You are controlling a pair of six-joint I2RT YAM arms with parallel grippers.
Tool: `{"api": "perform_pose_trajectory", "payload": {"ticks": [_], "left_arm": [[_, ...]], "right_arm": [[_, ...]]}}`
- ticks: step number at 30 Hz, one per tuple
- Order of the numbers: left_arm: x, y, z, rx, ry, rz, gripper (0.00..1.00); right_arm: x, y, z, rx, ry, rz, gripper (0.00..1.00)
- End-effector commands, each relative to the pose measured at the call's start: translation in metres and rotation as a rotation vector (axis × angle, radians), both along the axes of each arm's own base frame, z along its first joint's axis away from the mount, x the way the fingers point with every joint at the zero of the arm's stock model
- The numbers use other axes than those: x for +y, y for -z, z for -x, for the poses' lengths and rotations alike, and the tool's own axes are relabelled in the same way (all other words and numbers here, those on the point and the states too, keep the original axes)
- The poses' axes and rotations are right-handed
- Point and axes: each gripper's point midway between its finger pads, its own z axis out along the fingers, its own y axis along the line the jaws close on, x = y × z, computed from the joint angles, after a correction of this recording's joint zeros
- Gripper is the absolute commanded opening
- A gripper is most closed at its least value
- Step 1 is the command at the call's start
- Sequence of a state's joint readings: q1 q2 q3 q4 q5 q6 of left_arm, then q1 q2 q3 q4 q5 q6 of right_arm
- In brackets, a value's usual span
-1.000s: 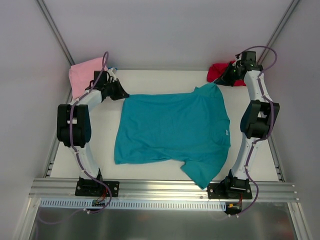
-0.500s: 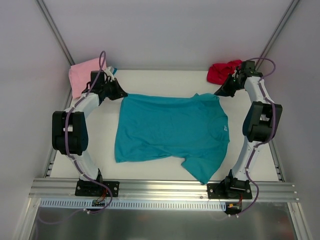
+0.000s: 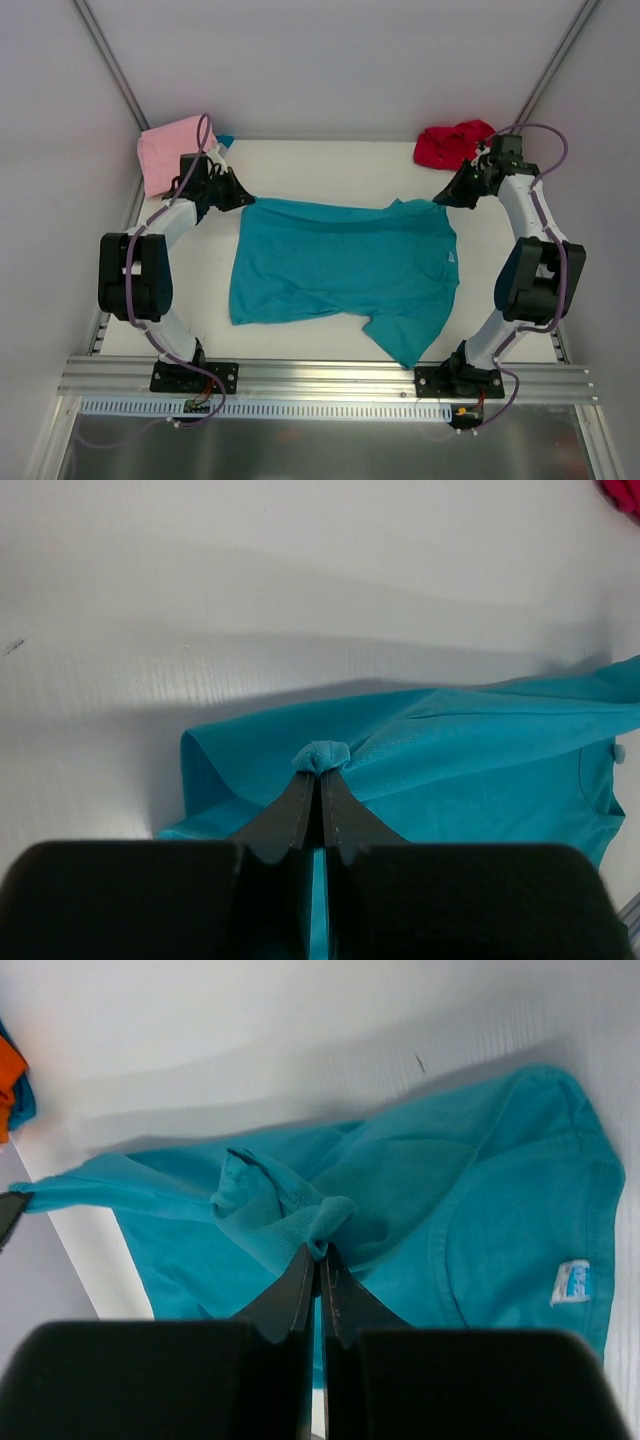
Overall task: Fold and stack the t-shirts
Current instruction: Fold the flattened tshirt in 1/3 of the way
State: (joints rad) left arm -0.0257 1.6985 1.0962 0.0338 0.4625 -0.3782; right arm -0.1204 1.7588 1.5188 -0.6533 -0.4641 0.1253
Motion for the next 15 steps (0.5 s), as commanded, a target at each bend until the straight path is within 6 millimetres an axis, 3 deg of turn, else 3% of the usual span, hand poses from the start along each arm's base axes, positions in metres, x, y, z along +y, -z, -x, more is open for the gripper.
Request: {"api": "perform_pose_trajectory", "payload": {"ticks": [1, 3, 4, 12, 13, 15], "left_arm": [[-0.004, -0.036, -0.004, -0.114, 0.007, 0.011, 0.00], [-0.005, -0.040, -0.003, -0.120, 0.008, 0.015, 0.00], [-0.006, -0.042, -0.003, -0.125, 0.011, 0.015, 0.00], [-0.006, -0.053, 0.002, -0.146, 0.013, 0.008, 0.00], [-0.005, -0.054, 0.003, -0.147, 0.011, 0.006, 0.00], [-0.006, -0.055, 0.005, -0.146, 0.012, 0.004, 0.00]], "right_arm": [[0.001, 0.001, 0.025, -0.003, -0.008, 0.031, 0.00], [0.004, 0.006, 0.034, -0.002, -0.008, 0.030, 0.00], [0.005, 0.020, 0.045, 0.039, -0.003, 0.027, 0.01], [0.011, 0.066, 0.081, 0.168, 0.016, 0.017, 0.01], [0.012, 0.070, 0.083, 0.179, 0.016, 0.019, 0.07], [0.012, 0.079, 0.092, 0.211, 0.008, 0.026, 0.39]]}}
